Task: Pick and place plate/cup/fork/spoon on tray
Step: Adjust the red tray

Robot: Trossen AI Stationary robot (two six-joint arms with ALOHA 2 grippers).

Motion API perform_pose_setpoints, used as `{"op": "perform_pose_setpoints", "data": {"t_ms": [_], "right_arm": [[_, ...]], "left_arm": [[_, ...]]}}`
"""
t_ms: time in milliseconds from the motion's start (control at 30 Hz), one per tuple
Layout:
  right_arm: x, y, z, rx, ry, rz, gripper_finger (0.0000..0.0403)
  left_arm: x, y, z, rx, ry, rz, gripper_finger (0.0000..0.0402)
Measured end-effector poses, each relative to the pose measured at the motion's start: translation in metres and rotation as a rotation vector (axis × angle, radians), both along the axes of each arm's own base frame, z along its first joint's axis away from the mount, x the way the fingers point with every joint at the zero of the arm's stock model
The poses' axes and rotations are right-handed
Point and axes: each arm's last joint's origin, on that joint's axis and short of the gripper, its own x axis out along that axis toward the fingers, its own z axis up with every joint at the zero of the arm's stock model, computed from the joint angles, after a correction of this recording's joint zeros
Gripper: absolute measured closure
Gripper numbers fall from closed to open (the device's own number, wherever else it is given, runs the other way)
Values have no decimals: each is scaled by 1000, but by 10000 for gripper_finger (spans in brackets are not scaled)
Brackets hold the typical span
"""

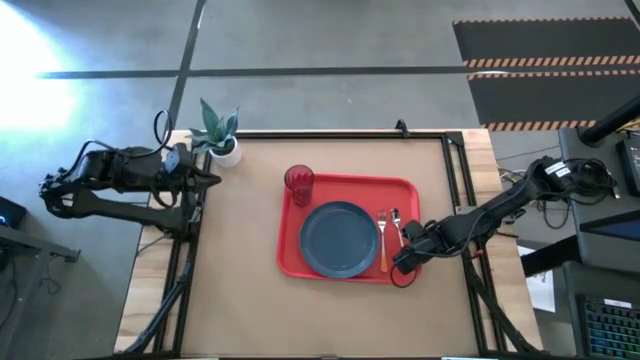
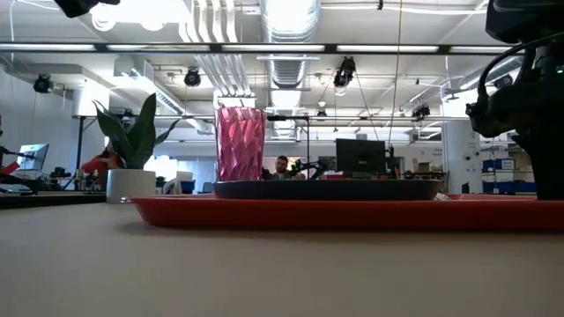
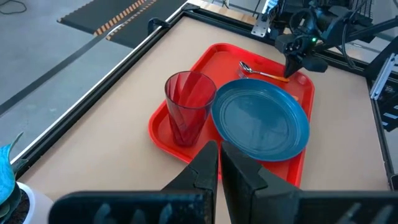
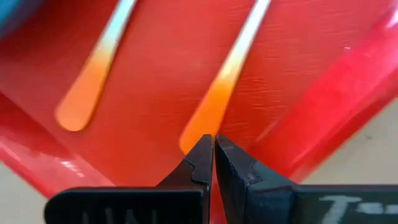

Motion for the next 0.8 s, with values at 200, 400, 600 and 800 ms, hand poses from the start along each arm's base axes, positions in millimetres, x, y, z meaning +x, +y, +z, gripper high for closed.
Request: {"op": "perform_pose_setpoints", "data": {"t_ms": [200, 400, 600, 800], "right_arm": [[-3, -1, -1, -14, 28, 4, 394], [-3, -1, -1, -16, 26, 4, 394], [0, -1, 0, -28, -6, -17, 394], [2, -1, 1, -48, -44, -26, 394]], "left_arm": [[0, 0, 0, 0, 1, 0, 401], [2, 0, 0, 0, 6, 0, 401], [2, 0, 0, 0, 7, 0, 401], [1, 0, 0, 0, 5, 0, 401]]}}
